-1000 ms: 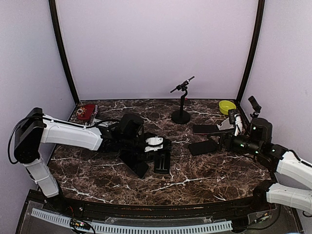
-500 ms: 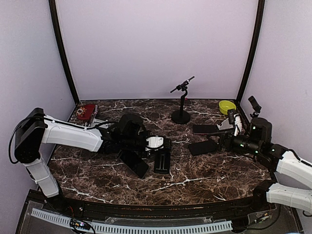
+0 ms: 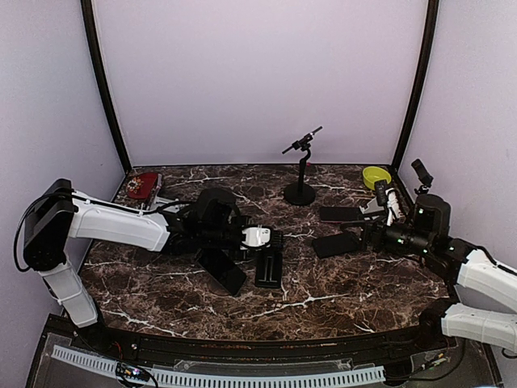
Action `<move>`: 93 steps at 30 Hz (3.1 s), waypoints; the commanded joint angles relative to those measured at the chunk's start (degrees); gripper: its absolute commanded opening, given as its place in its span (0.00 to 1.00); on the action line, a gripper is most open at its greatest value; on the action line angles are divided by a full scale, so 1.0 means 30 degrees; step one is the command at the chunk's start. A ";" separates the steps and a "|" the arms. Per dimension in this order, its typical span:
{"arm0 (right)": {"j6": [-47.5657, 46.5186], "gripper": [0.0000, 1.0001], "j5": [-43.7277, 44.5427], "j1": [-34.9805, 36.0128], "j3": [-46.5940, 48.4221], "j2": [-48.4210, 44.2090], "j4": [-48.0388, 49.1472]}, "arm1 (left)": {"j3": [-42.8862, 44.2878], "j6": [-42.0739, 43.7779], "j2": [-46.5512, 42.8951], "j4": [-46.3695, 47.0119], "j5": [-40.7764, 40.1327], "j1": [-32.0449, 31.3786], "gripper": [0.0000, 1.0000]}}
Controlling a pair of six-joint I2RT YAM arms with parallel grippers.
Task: Remove the phone from the phone stand
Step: Remove the phone from the phone stand, then pass from the left arm to the right, then pass from the right arm to the left
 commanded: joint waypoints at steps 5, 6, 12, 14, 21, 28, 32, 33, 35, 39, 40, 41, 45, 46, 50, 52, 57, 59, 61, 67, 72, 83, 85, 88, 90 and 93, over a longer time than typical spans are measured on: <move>-0.0978 0.86 -0.1170 0.0564 0.0262 0.0611 0.1799 | 0.1461 0.0596 -0.1741 -0.1013 0.0598 0.0018 0.00; -0.1082 0.86 -0.1109 0.0715 0.0287 0.0675 0.1894 | 0.1582 0.0652 -0.1808 -0.1120 0.0663 0.0007 0.00; -0.2015 0.85 -0.0099 0.2073 0.0587 0.1260 0.1900 | 0.2032 0.1016 -0.2327 -0.1356 0.0870 0.0019 0.00; -0.2388 0.86 0.0277 0.2526 0.0737 0.1399 0.1854 | 0.2234 0.0971 -0.2558 -0.1533 0.1064 -0.0003 0.00; -0.4013 0.86 0.0589 0.4153 0.1291 0.1264 0.1827 | 0.3766 -0.0149 -0.3986 -0.3280 0.3312 -0.0162 0.00; -0.5396 0.85 0.0285 0.6002 0.2614 0.1447 0.0940 | 0.5702 -0.2144 -0.4186 -0.5874 0.6051 -0.0471 0.00; -0.6051 0.85 0.0371 0.6781 0.3660 0.2087 -0.0090 | 0.7162 -0.3149 -0.3661 -0.7429 0.7501 -0.0501 0.00; -0.6265 0.84 0.0482 0.6956 0.3916 0.2295 -0.0448 | 0.7525 -0.3350 -0.3513 -0.7793 0.7803 -0.0527 0.00; -0.6770 0.84 0.0915 0.7303 0.4393 0.2649 -0.1090 | 0.8075 -0.3691 -0.3310 -0.8236 0.8408 -0.0574 0.00; -0.7553 0.82 0.1801 0.8041 0.4952 0.3113 -0.1896 | 0.8424 -0.4390 -0.3147 -0.8364 0.9362 -0.0589 0.00; -0.7661 0.80 0.1843 0.8172 0.5048 0.3170 -0.1988 | 0.8547 -0.4523 -0.3078 -0.8448 0.9559 -0.0589 0.00; -0.7747 0.78 0.1882 0.8310 0.5133 0.3243 -0.2037 | 0.8734 -0.4715 -0.2960 -0.8568 0.9774 -0.0589 0.00; -0.8034 0.68 0.2189 0.8884 0.5530 0.3490 -0.2236 | 0.9793 -0.5301 -0.2234 -0.9516 1.0377 -0.0589 0.00; -0.8106 0.63 0.2255 0.8952 0.5604 0.3547 -0.2291 | 1.0051 -0.5490 -0.2049 -0.9803 1.0986 -0.0589 0.00; -0.8293 0.44 0.1972 0.9195 0.5867 0.3760 -0.2386 | 1.0571 -0.6072 -0.1499 -1.0004 1.1594 -0.0589 0.00; -0.8232 0.35 0.1694 0.9291 0.5864 0.3748 -0.2221 | 1.0719 -0.6265 -0.1323 -1.0062 1.1694 -0.0589 0.00; -0.7647 0.00 0.1288 0.9354 0.5708 0.3750 -0.1530 | 1.0747 -0.6828 -0.1258 -0.9609 1.1852 -0.0560 0.00; -0.7336 0.00 0.1256 0.9355 0.5603 0.3646 -0.1194 | 1.0589 -0.7279 -0.1392 -0.9115 1.1895 -0.0441 0.00; -0.6885 0.00 0.1330 0.9340 0.5350 0.3344 -0.0612 | 1.0348 -0.8014 -0.1596 -0.8441 1.2116 -0.0267 0.08; -0.6039 0.00 0.1424 0.9311 0.4805 0.2306 0.1261 | 0.8159 -1.0795 -0.2824 -0.4600 1.2676 0.0436 0.50; -0.5093 0.00 0.1889 0.9210 0.3897 0.1040 0.3944 | 0.5863 -1.3093 -0.3777 -0.0630 1.2718 0.0706 0.52; -0.3034 0.00 0.1601 0.8630 0.2211 -0.0528 0.9012 | 0.4224 -1.9051 -0.2333 0.6494 1.3995 0.0321 0.50; -0.2762 0.00 0.1498 0.8595 0.2000 -0.0471 0.9531 | 0.4457 -1.9307 -0.1986 0.6913 1.4186 0.0038 0.48; -0.2573 0.00 0.1441 0.8527 0.1811 -0.0404 0.9971 | 0.4828 -2.0136 -0.1361 0.7766 1.4364 -0.0227 0.48; -0.2526 0.00 0.1394 0.8481 0.1810 -0.0398 1.0123 | 0.4996 -2.0777 -0.1025 0.8320 1.4298 -0.0238 0.47; -0.2605 0.00 0.1363 0.8468 0.1831 -0.0482 1.0095 | 0.5063 -2.1300 -0.0666 0.8812 1.4033 -0.0265 0.45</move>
